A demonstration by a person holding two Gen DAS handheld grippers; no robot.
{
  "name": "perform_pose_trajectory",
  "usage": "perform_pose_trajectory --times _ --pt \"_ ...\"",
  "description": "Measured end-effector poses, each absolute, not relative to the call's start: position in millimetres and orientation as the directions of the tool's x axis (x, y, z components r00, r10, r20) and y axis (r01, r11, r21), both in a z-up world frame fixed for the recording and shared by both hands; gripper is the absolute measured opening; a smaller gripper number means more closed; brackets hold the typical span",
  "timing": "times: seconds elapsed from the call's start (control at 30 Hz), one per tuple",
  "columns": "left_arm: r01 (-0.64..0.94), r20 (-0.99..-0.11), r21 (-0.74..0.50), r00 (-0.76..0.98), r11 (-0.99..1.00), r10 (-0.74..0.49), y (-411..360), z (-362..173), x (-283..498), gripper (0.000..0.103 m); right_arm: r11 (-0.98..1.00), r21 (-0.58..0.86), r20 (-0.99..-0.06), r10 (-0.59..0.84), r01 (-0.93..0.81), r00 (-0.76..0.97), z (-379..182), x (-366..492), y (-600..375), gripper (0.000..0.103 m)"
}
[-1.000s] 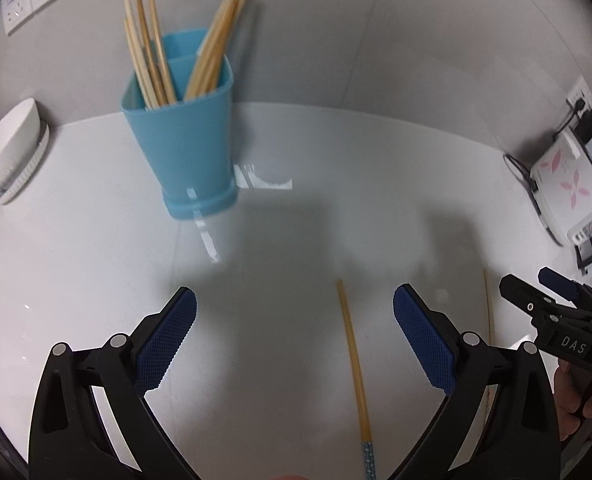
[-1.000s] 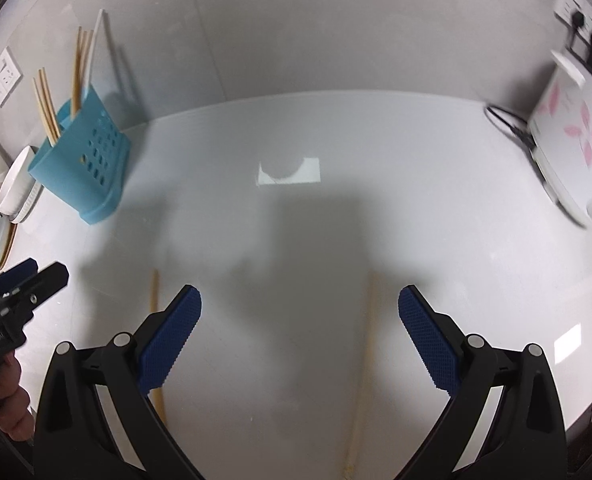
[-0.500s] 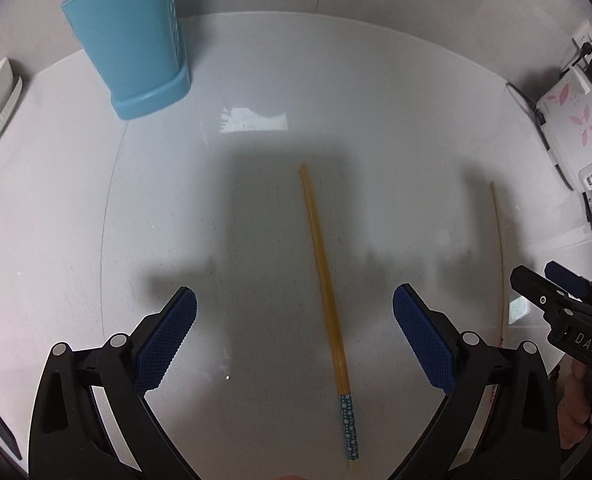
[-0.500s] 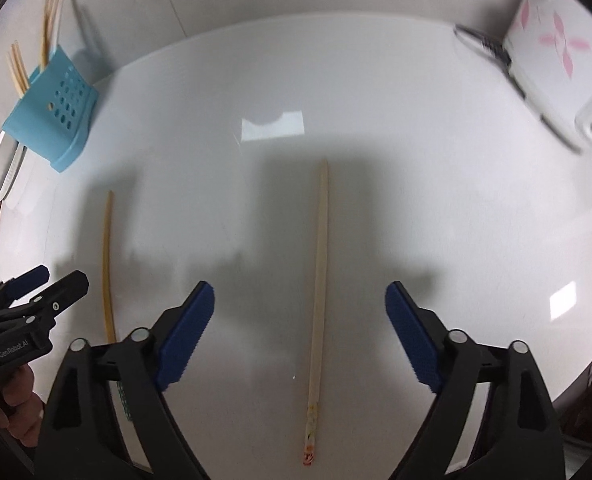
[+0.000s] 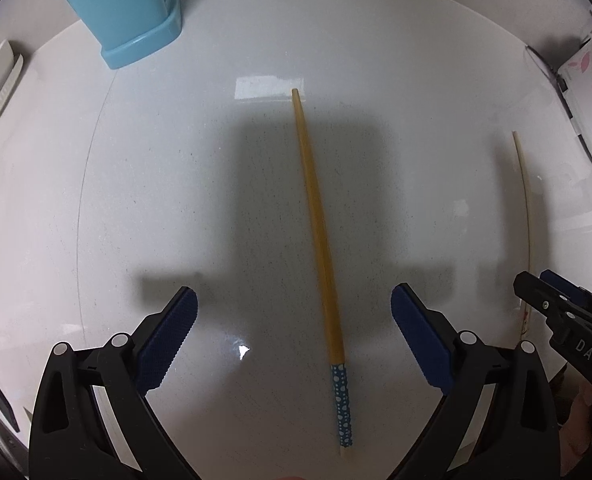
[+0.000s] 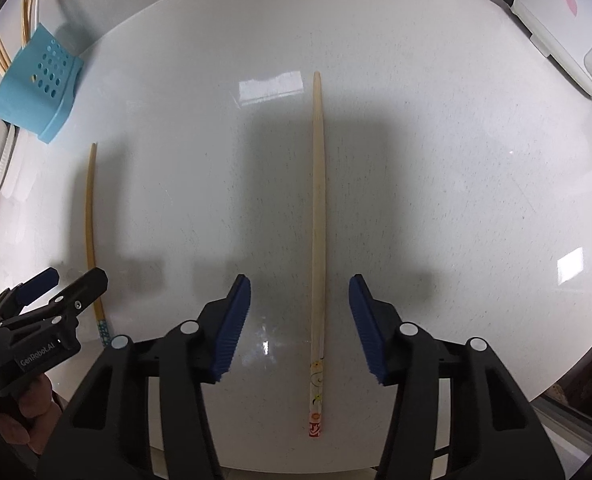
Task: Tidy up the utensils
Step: 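Move both open grippers back down over the last two chopsticks, then close the left gripper on a blue-patterned chopstick while the right grasps a printed-tip chopstick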
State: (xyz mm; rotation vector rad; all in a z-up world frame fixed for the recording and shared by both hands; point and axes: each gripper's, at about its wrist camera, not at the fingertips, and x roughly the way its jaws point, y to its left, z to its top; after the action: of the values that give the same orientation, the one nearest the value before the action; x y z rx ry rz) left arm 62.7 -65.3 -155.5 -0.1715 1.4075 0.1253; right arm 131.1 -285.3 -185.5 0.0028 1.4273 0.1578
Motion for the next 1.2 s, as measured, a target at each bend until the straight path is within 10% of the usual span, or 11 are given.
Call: perform_pose_trajectory --times 0.47,0.7,1.2 --pt "-0.218 -0.994 0.01 0.106 0.976 0.034 -80.1 -159.0 64.9 0.065 0.99 0.042 -0.989 0.06 -0.133 0.134 -189.6 135.5 -273.1 0.019" --pt "-0.237 -0.994 -0.001 0.108 0.972 0.025 -81.6 -154.0 63.9 0.008 0.989 0.026 -0.991 0.044 -0.144 0.126 -191.4 135.2 -272.3 0.006" --pt "-0.251 -0.987 -0.071 0.154 0.965 -0.032 -49.3 -134.6 40.4 0.007 0.98 0.059 -0.98 0.093 -0.189 0.177 -178.4 136.0 -257.3 0.006"
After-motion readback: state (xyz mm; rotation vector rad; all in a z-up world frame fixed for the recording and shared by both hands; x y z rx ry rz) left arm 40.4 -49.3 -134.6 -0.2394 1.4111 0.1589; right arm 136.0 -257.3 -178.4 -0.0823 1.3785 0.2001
